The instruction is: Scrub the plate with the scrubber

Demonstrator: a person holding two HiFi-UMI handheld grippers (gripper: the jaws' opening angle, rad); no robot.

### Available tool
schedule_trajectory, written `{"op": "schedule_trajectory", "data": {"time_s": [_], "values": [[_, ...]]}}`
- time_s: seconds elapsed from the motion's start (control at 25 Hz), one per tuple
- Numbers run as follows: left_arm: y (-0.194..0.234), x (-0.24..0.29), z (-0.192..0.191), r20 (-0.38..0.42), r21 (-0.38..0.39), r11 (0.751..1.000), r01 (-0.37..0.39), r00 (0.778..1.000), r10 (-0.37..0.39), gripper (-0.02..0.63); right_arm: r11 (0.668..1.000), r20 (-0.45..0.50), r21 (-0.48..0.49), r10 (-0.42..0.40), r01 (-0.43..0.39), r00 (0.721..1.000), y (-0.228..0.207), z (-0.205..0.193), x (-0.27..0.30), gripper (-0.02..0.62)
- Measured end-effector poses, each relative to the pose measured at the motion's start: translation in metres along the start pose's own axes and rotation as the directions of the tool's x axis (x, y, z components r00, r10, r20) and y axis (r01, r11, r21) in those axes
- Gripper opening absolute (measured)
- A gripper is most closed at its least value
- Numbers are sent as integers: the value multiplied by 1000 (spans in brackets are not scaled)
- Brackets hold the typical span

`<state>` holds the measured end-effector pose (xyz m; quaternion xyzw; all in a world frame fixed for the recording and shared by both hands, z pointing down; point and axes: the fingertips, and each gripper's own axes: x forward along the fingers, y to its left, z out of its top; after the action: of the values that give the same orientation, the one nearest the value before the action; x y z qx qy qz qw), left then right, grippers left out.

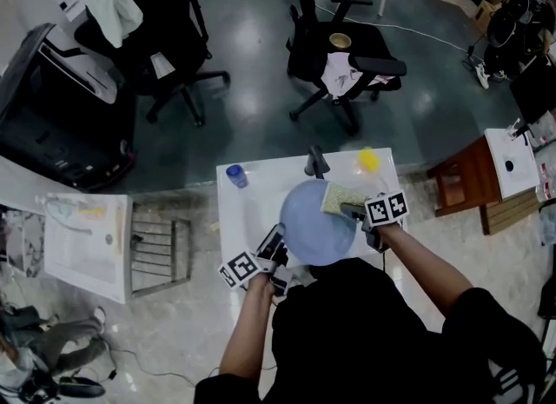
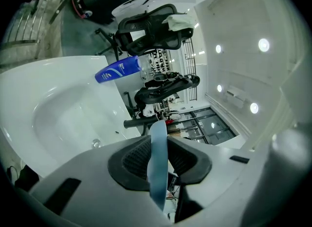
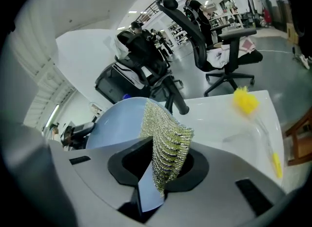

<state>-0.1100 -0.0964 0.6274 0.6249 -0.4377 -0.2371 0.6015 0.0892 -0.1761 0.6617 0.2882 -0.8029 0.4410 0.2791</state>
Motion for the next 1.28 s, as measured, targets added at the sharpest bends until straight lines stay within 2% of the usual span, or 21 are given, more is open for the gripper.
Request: {"op": "schedule_trajectory", "data": {"time_s": [0.12,0.28,0.6,1.0,1.12,1.28], "values": [[-1,0,0,1,1,1000,7,1000,-7,94,1000,2,-10,-26,26,1000,-9,3,-1,72],[0,-3,4,8,-14,1000,18,1000,-18,94,1000,1,-18,-18,18,1000,-4,0,-2,72],[9,-7,2,6,-25,1000,1,1000,-1,94,996,-111,-17,89,-91,990,28,-45,0,72],[17,-13,-3,5,-6,1000,-25,1000,25,94,964,-240,-47,245,-263,939,87,-111,15,72],[17,-13,-5,8,-6,1000,-18,1000,18,94,959,-269,-61,251,-276,930,90,-119,16,72],[18,-13,-9,12,-18,999,-39,999,39,94,961,-261,-50,249,-271,933,80,-116,13,72]]}}
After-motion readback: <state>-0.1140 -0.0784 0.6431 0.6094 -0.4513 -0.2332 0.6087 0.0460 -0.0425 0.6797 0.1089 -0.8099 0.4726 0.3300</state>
